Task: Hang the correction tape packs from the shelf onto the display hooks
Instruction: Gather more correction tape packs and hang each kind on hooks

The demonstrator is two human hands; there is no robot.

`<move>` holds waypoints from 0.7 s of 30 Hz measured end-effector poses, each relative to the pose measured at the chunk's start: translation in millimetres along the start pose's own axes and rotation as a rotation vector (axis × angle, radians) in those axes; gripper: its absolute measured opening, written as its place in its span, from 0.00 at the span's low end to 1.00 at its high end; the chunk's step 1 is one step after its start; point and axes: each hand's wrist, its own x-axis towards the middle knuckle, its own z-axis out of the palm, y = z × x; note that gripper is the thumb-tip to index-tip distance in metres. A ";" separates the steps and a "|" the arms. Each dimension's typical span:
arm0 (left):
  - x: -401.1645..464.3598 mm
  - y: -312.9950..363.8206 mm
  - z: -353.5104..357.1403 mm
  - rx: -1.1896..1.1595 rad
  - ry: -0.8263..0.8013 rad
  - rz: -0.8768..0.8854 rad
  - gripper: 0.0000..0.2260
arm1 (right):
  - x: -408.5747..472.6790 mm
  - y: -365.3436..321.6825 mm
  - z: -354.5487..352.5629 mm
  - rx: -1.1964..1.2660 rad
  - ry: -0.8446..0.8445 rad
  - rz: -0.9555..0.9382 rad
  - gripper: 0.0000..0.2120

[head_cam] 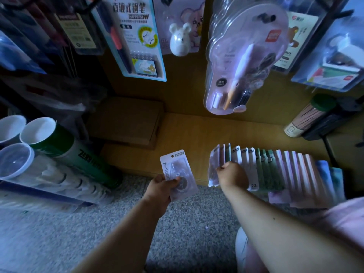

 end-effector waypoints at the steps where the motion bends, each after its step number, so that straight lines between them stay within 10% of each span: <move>1: 0.6 -0.2 -0.6 -0.001 -0.003 0.001 0.17 | 0.9 0.1 1.6 -0.014 -0.005 0.001 0.12; 10: 8.6 -4.3 -8.3 0.034 0.058 0.003 0.15 | 4.1 -9.7 -0.7 0.032 -0.047 0.016 0.12; 21: 6.0 2.4 -20.1 -0.093 0.133 0.060 0.14 | -15.0 -46.6 -15.5 0.665 -0.360 -0.114 0.06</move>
